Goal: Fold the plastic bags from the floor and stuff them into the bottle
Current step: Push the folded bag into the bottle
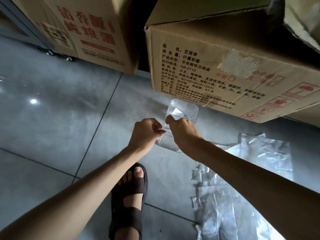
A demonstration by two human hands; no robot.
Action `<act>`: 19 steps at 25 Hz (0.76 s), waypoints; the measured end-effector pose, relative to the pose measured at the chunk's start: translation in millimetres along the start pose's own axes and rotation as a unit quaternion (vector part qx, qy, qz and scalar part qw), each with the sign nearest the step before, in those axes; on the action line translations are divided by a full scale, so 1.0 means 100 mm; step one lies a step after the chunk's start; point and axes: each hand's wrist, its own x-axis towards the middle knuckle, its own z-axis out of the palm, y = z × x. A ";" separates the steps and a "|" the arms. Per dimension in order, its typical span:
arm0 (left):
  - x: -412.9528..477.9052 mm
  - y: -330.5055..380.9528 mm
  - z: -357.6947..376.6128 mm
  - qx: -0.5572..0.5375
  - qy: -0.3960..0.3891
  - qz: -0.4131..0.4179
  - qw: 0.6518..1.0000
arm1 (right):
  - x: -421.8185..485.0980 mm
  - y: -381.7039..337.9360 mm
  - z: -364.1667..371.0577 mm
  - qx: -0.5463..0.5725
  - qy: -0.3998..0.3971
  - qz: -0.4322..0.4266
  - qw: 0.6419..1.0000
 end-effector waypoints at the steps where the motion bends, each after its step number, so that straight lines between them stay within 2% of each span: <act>1: 0.01 0.00 -0.01 -0.015 -0.002 -0.009 1.000 | 0.04 -0.01 0.01 0.023 -0.035 0.037 0.998; 4: 0.01 0.00 -0.02 -0.026 -0.006 -0.013 1.000 | 0.20 -0.04 -0.02 0.043 -0.138 0.066 0.987; 9: 0.01 0.03 -0.02 -0.073 -0.014 -0.029 0.997 | 0.31 -0.12 -0.12 -0.038 -0.269 0.021 0.962; 19: 0.00 0.04 0.00 -0.084 -0.004 -0.057 0.995 | 0.32 -0.11 -0.10 -0.001 -0.281 0.014 0.960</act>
